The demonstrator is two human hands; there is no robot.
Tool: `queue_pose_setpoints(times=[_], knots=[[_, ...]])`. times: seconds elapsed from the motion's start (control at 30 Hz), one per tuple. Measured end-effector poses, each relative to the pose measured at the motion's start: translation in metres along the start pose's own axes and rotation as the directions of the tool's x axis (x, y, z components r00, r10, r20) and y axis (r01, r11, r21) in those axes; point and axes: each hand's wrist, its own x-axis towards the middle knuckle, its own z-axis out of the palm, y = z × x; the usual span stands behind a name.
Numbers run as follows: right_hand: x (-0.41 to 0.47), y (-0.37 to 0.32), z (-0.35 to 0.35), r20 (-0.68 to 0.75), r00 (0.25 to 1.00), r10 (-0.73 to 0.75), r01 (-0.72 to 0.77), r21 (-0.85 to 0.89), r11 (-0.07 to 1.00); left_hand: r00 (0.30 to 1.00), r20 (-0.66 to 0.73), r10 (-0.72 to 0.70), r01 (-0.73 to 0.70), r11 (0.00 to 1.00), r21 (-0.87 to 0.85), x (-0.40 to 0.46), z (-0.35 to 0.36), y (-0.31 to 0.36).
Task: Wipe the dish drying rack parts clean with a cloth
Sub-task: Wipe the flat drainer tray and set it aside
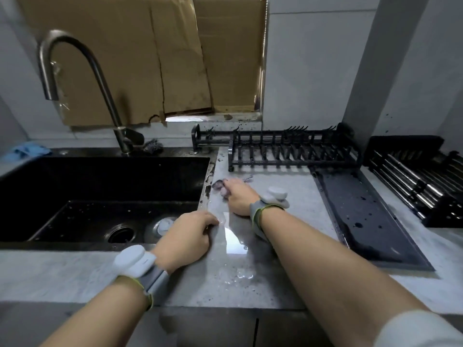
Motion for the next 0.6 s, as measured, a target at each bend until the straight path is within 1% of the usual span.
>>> queue_pose_setpoints(times=[0.03,0.1,0.13,0.2,0.23,0.3,0.33,0.4,0.47,0.53,0.6], knots=[[0.008,-0.013,0.007,0.037,0.998,-0.052,0.051,0.03,0.998,0.998,-0.057,-0.041,0.039,0.999,-0.035,-0.002,-0.003,-0.006],[0.02,-0.031,0.017,0.073,0.989,-0.13,0.125,0.074,0.989,0.968,-0.188,-0.166,0.157,0.985,-0.065,-0.01,-0.011,-0.02],[0.023,-0.04,0.019,0.098,0.984,-0.149,0.142,0.082,0.987,0.95,-0.214,-0.229,0.22,0.973,-0.068,-0.015,-0.014,-0.027],[0.026,-0.054,0.021,0.16,0.969,-0.187,0.166,0.136,0.977,0.928,-0.202,-0.314,0.308,0.949,-0.063,-0.025,-0.021,-0.036],[0.024,-0.061,0.022,0.185,0.96,-0.212,0.18,0.174,0.968,0.923,-0.194,-0.333,0.33,0.943,-0.048,-0.03,-0.024,-0.039],[0.018,-0.071,0.02,0.161,0.953,-0.256,0.203,0.29,0.935,0.921,-0.203,-0.333,0.342,0.94,0.009,-0.036,-0.029,-0.042],[0.014,-0.073,0.019,0.107,0.958,-0.265,0.21,0.367,0.906,0.927,-0.199,-0.319,0.334,0.942,0.044,-0.037,-0.029,-0.043],[0.005,-0.066,0.011,-0.008,0.975,-0.221,0.194,0.508,0.839,0.943,-0.174,-0.285,0.3,0.952,0.065,-0.04,-0.027,-0.04],[-0.008,-0.049,-0.01,-0.086,0.992,-0.09,0.123,0.589,0.799,0.957,-0.166,-0.24,0.254,0.964,0.074,-0.044,-0.022,-0.036],[-0.028,-0.017,-0.037,-0.137,0.99,0.042,0.047,0.585,0.809,0.964,-0.172,-0.201,0.22,0.971,0.097,-0.052,-0.018,-0.033],[-0.049,0.024,-0.055,-0.192,0.97,0.147,-0.037,0.481,0.876,0.972,-0.163,-0.171,0.192,0.973,0.125,-0.058,-0.015,-0.034]])
